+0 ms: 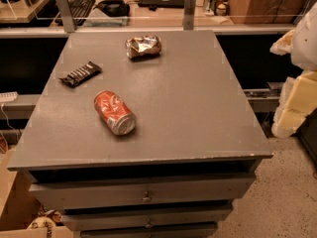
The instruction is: Place coke can upright
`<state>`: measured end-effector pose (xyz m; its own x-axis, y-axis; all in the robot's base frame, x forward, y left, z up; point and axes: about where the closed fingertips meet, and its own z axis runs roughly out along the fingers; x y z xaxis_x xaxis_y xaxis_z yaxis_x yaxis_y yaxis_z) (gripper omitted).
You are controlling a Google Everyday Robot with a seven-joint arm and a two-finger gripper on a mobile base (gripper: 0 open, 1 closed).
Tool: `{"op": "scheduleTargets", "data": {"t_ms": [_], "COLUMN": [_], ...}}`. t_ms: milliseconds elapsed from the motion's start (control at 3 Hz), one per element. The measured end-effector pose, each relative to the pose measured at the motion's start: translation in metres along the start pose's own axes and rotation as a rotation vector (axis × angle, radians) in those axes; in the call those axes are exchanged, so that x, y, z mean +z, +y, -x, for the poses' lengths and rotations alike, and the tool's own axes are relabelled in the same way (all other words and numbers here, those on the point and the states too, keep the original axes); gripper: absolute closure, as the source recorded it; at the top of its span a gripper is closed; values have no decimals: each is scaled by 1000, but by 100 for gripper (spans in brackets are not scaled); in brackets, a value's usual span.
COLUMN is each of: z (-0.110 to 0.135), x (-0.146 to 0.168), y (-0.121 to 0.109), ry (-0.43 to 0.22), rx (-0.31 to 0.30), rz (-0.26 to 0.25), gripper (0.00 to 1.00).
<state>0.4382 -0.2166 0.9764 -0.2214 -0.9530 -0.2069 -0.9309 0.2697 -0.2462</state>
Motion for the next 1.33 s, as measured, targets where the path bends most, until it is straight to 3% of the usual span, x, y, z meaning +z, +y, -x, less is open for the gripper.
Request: {"op": "scheduleTargets", "data": {"t_ms": [333,667,1000,1333], "z": [1,25,91,139], "x": [0,9,47,84], "y": [0,4,11,14], "ry": [-3,-41,-83,-87], "rx": [0,-18,-17,32], "rz": [-2,19,55,79], "gripper": [0,0,0,0]}}
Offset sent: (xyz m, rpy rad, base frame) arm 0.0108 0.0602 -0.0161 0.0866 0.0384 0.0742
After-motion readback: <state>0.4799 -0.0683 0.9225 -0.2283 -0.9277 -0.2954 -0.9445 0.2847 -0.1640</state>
